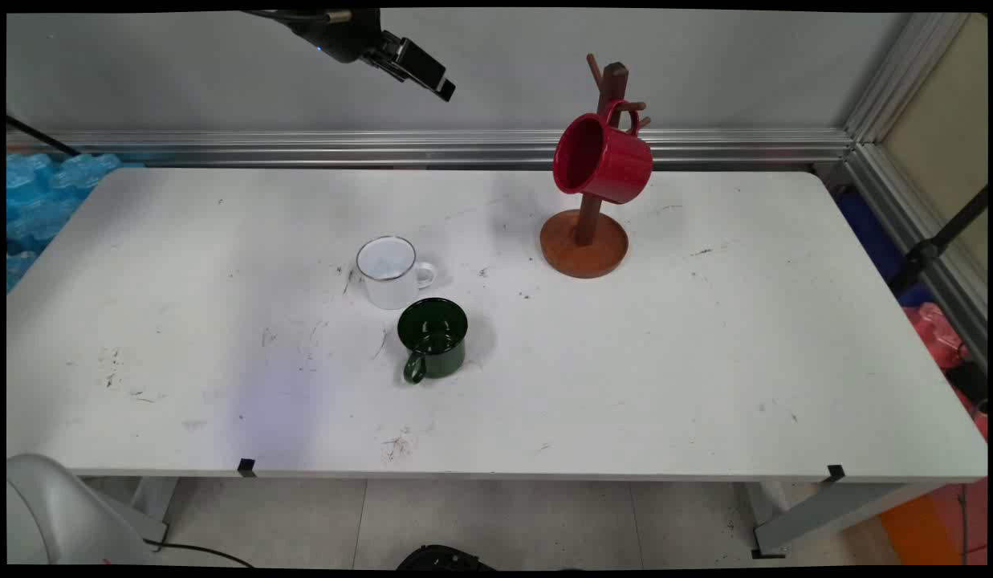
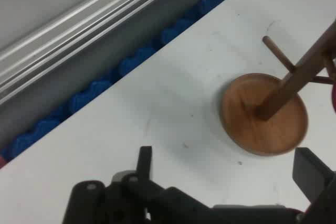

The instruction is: Pick up the red mug from the rack

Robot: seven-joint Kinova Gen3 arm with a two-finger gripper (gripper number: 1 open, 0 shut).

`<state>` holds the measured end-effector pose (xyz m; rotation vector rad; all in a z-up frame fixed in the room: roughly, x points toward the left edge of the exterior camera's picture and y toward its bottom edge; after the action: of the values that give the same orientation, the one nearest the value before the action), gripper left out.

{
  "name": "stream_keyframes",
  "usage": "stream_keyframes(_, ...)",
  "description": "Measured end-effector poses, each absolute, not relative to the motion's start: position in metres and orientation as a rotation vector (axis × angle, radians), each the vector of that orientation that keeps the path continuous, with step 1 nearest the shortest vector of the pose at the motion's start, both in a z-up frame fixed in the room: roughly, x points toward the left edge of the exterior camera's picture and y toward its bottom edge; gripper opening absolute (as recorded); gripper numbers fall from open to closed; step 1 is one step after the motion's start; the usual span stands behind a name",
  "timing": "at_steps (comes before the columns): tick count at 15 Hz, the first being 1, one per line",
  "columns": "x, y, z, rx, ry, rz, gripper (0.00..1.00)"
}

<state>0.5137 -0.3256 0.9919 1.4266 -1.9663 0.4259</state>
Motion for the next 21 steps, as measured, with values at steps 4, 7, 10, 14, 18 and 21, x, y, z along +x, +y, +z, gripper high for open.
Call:
stream_keyframes(4, 0.499, -0.319, 0.992, 1.364, -1.989, 0.379, 1.0)
stream_keyframes(7, 0.484, -0.314, 0.994, 1.309, -1.997, 0.329, 1.0)
stream_keyframes(10, 0.467, -0.31, 0.995, 1.25, -1.998, 0.261, 1.0)
stream_keyframes(14, 0.449, -0.311, 0.994, 1.198, -1.988, 0.197, 1.0)
stream_keyframes(18, 0.423, -0.316, 0.989, 1.161, -1.959, 0.128, 1.0)
stream_keyframes(21, 0.404, -0.323, 0.981, 1.166, -1.932, 0.101, 1.0)
